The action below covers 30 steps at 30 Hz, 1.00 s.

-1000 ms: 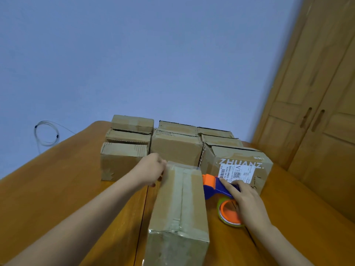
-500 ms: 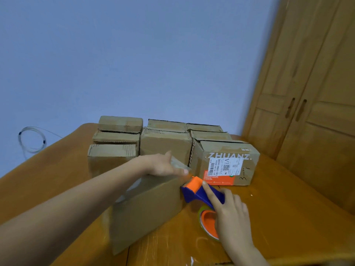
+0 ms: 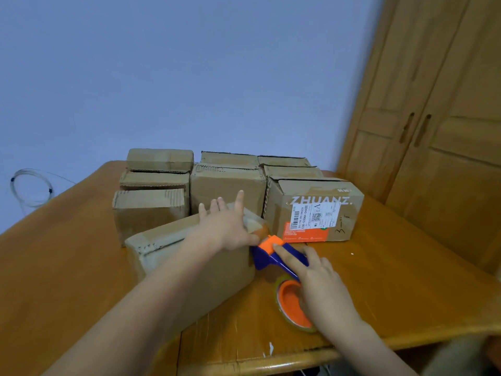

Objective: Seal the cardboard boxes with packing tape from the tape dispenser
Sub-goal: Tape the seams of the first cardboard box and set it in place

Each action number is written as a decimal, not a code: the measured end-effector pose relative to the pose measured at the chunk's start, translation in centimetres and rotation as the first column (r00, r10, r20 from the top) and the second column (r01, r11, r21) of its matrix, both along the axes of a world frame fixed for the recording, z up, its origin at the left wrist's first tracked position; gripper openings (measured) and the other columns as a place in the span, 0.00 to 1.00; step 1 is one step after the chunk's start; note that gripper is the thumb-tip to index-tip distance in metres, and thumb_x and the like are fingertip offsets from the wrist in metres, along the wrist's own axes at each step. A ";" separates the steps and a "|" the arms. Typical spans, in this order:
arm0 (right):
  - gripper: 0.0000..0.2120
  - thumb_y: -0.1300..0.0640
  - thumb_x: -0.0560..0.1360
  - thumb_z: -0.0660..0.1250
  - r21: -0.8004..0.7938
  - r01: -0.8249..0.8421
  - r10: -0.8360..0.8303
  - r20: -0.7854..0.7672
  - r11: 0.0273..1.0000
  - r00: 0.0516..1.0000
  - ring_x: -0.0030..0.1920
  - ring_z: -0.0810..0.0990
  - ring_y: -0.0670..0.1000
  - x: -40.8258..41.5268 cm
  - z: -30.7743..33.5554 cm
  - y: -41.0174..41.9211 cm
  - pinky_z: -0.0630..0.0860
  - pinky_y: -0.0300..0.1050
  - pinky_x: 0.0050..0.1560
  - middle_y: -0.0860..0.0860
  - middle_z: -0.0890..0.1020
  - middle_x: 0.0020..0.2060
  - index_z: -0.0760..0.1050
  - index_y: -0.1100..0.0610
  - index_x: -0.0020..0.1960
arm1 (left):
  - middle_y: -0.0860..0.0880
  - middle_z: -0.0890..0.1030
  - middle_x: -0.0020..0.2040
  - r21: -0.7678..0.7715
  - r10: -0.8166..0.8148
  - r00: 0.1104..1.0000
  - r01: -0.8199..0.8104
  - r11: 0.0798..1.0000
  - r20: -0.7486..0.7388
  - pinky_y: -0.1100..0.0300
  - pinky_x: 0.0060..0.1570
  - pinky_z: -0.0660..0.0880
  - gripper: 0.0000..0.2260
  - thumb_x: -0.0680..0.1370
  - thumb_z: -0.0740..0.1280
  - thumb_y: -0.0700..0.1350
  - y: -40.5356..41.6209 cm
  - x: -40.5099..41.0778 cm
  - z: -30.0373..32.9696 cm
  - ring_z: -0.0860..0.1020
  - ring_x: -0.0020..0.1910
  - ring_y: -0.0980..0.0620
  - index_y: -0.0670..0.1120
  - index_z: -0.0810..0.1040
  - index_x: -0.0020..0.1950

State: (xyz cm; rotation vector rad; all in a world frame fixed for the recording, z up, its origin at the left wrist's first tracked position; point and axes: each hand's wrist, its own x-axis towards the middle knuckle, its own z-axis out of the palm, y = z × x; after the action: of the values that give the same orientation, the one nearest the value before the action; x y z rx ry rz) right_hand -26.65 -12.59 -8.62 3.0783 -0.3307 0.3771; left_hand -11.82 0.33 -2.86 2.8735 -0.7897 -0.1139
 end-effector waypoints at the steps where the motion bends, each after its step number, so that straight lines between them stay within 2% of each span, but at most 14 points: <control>1: 0.42 0.64 0.77 0.60 -0.001 0.004 -0.004 -0.021 1.000 1.000 0.64 0.65 0.55 -0.1 0.4 0.1 0.69 0.47 0.60 0.51 0.59 0.71 0.38 0.35 0.75 | 0.35 0.45 0.78 -0.005 -0.002 1.000 0.002 1.000 0.004 0.41 0.73 0.42 0.49 0.73 0.64 0.65 0.0 0.0 -0.1 0.44 0.77 0.39 0.51 0.31 0.76; 8: 0.35 0.62 0.81 0.55 -0.150 -0.024 0.007 -0.113 0.988 0.994 0.63 0.66 0.60 1.0 3.5 -0.2 0.70 0.52 0.58 0.55 0.62 0.67 0.39 0.37 0.76 | 0.33 0.48 0.77 -0.075 -0.018 1.000 0.019 0.997 0.008 0.47 0.74 0.44 0.49 0.73 0.62 0.69 -0.1 0.1 -0.2 0.48 0.77 0.40 0.50 0.32 0.77; 12: 0.29 0.59 0.83 0.52 -0.222 -0.052 0.013 -0.174 0.974 0.985 0.64 0.66 0.64 1.5 5.3 0.4 0.69 0.55 0.59 0.57 0.62 0.68 0.45 0.38 0.76 | 0.33 0.50 0.77 -0.106 -0.019 1.000 0.020 0.994 0.002 0.49 0.74 0.45 0.48 0.74 0.63 0.67 -0.1 0.3 -0.3 0.49 0.77 0.40 0.50 0.32 0.77; 18: 0.24 0.60 0.83 0.53 -0.293 -0.071 -0.005 -0.252 0.953 0.968 0.60 0.68 0.62 2.2 7.5 1.2 0.64 0.53 0.49 0.57 0.67 0.59 0.57 0.39 0.73 | 0.33 0.51 0.77 -0.085 -0.014 1.000 0.016 0.996 0.020 0.49 0.74 0.46 0.46 0.75 0.61 0.66 -0.2 0.4 -0.5 0.51 0.77 0.39 0.50 0.32 0.77; 23: 0.22 0.58 0.83 0.53 -0.311 -0.088 -0.021 -0.331 0.946 0.944 0.62 0.67 0.63 2.6 9.3 1.6 0.66 0.58 0.58 0.58 0.68 0.58 0.61 0.38 0.72 | 0.33 0.50 0.77 -0.075 -0.016 1.000 0.017 0.997 0.014 0.50 0.74 0.46 0.46 0.75 0.61 0.65 -0.1 0.1 -0.4 0.50 0.77 0.39 0.50 0.32 0.77; 24: 0.21 0.58 0.83 0.53 -0.322 -0.076 -0.044 -0.350 0.944 0.936 0.62 0.67 0.64 3.0 9.3 1.7 0.66 0.58 0.58 0.58 0.68 0.59 0.62 0.39 0.72 | 0.33 0.50 0.77 -0.075 -0.016 1.000 0.017 0.997 0.012 0.50 0.74 0.46 0.45 0.75 0.61 0.65 -0.1 0.1 -0.3 0.50 0.77 0.40 0.50 0.32 0.77; 28: 0.17 0.62 0.81 0.56 -0.381 -0.090 -0.124 -0.502 0.920 0.856 0.64 0.69 0.64 4.2 7.6 2.5 0.66 0.59 0.59 0.59 0.70 0.63 0.69 0.55 0.69 | 0.34 0.50 0.77 -0.088 -0.028 1.000 0.029 0.996 0.013 0.50 0.75 0.46 0.46 0.75 0.60 0.67 0.2 -0.1 -0.3 0.50 0.77 0.40 0.49 0.32 0.77; 30: 0.20 0.64 0.81 0.55 -0.289 -0.087 -0.083 -0.529 0.953 0.845 0.62 0.71 0.63 4.1 6.7 1.1 0.68 0.56 0.56 0.58 0.71 0.62 0.69 0.51 0.70 | 0.35 0.50 0.77 -0.089 -0.031 0.999 0.033 0.996 0.030 0.50 0.75 0.47 0.47 0.75 0.60 0.68 0.2 0.0 -0.3 0.50 0.77 0.40 0.49 0.33 0.77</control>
State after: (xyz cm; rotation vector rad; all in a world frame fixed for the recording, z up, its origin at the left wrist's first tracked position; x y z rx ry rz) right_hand -22.57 -11.45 -1.93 2.7191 -0.2188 -0.4053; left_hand -11.81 0.53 -3.15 2.7853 -0.8245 -0.0404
